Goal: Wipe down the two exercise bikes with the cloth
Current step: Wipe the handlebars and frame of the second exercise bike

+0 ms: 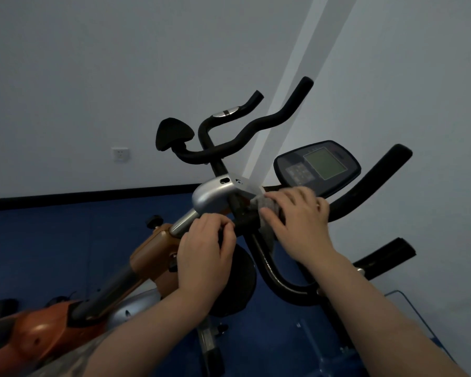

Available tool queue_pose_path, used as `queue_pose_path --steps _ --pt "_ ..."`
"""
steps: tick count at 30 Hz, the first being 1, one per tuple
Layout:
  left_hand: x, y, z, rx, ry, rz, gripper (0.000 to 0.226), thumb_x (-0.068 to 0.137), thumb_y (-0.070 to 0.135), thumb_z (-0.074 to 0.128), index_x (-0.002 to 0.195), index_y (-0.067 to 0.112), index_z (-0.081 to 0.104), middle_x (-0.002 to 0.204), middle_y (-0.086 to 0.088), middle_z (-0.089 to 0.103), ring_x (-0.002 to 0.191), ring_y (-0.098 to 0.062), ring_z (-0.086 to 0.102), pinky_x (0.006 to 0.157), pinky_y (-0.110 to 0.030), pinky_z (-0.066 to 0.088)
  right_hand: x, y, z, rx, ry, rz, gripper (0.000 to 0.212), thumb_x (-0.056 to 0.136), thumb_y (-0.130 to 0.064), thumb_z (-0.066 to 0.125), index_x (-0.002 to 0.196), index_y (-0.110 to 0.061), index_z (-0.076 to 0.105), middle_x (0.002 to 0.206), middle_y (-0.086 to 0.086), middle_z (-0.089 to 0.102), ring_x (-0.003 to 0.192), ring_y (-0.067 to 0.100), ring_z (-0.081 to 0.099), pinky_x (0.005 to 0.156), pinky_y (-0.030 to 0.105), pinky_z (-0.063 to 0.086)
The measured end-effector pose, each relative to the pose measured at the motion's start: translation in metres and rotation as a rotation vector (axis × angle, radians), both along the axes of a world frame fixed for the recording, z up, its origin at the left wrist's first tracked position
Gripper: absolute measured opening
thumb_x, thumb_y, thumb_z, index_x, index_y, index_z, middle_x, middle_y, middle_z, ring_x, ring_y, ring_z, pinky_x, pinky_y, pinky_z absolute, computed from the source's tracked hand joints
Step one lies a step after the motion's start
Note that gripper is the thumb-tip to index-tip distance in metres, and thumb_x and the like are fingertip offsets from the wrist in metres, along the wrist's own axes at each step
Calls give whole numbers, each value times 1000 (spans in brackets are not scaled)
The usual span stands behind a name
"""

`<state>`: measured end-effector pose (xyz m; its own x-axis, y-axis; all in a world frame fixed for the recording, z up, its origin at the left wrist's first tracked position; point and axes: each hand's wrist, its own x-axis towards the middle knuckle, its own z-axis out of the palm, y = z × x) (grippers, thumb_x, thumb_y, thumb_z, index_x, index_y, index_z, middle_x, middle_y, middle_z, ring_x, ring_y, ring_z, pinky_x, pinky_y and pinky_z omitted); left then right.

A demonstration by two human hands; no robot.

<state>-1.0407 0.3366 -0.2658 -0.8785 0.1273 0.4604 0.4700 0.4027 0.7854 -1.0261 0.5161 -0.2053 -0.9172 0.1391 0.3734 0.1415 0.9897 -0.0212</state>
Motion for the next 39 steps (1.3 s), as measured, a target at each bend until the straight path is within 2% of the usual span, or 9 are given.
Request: queue_pose_path --steps 4,8,14,17,23,26,32,36,39 --pt "-2 1 1 -20 18 24 11 93 29 46 85 29 53 81 15 52 76 -3 46 63 -19 38 -7 -19 -13 -92 29 59 29 97 -42 42 114 -31 62 114 -11 64 115 15 52 112 41 16" --pt "-1 1 0 58 -54 49 13 94 31 42 85 33 50 80 15 52 81 -2 51 63 -16 36 -8 -34 -11 -191 136 208 15 93 -18 59 98 -19 72 97 -5 72 96 19 62 102 38 37" --pt "0 -1 -3 190 -184 103 18 96 34 41 81 39 49 88 23 54 83 3 55 60 -14 34 2 12 22 -173 112 223 28 89 -25 67 116 -23 68 97 0 66 91 17 58 70 30 47" --pt "0 0 -3 206 -209 122 18 96 34 41 80 38 49 82 18 55 81 3 55 59 -14 34 -2 -11 5 -69 139 88 17 92 -28 62 105 -18 69 99 0 62 94 18 49 73 29 39" --pt "-3 1 0 174 -265 121 21 95 34 36 82 33 52 80 14 56 79 4 53 58 -22 37 3 -33 -2 -670 23 198 11 87 -12 68 92 -21 72 100 -7 57 94 3 55 80 9 39" --pt "-5 1 0 152 -291 77 22 99 30 36 84 31 53 79 12 57 78 0 55 59 -26 42 2 -9 28 -597 92 148 11 86 -15 70 94 -21 73 97 -7 58 89 -3 54 78 1 36" --pt "-7 0 1 227 -372 5 22 101 29 41 85 33 56 80 10 60 76 3 56 61 -24 40 9 -54 -10 -488 124 104 17 90 -16 64 105 -17 73 109 -8 64 102 8 58 88 25 47" --pt "-8 -6 -1 265 -411 -74 25 103 31 37 88 29 56 81 7 61 75 2 56 66 -31 46 14 -54 2 -777 -167 292 21 86 -8 69 102 -20 76 103 -11 72 100 -4 63 95 17 47" --pt "-6 -12 -8 277 -437 -140 25 103 37 31 93 33 53 80 5 61 71 -3 58 69 -37 50 11 -35 21 -784 73 143 22 84 -9 71 98 -26 75 99 -13 71 96 -4 62 89 12 47"
